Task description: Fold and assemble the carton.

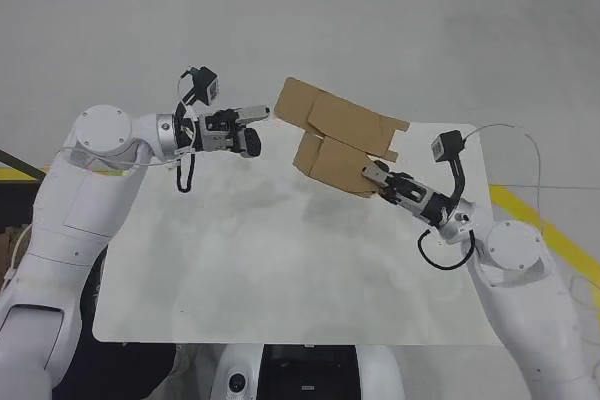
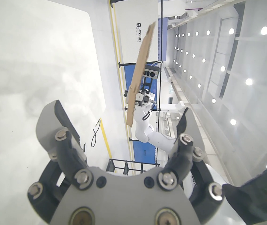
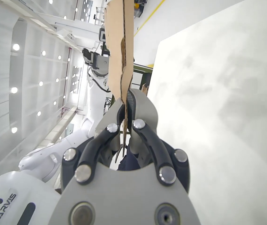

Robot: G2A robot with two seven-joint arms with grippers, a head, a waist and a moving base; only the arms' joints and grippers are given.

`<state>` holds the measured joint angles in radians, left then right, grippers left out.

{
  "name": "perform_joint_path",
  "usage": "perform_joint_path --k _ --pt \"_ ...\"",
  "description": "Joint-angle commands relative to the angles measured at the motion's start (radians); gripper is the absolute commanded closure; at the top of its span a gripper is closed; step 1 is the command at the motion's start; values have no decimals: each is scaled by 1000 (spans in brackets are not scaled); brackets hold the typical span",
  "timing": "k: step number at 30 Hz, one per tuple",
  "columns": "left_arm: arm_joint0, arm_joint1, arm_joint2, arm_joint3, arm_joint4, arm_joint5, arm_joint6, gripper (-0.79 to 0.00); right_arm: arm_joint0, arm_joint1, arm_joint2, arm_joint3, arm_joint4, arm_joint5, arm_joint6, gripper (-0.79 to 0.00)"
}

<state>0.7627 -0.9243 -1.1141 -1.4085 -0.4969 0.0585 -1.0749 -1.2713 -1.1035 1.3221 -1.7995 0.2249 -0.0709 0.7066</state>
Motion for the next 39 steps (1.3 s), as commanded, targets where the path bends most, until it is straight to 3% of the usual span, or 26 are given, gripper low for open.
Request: perform_joint_path --k 1,19,30,39 --pt "16 0 6 -28 25 7 23 -785 -14 1 6 -21 -20 21 -34 0" --pt "16 0 6 -28 25 7 23 -785 -29 0 9 -37 -18 38 -62 0" --pt "96 -16 35 -160 95 52 300 -785 -34 -24 -65 -33 -2 193 -295 0" --pt "112 -38 96 -189 132 93 373 -785 -14 -53 -165 -68 20 246 -447 0"
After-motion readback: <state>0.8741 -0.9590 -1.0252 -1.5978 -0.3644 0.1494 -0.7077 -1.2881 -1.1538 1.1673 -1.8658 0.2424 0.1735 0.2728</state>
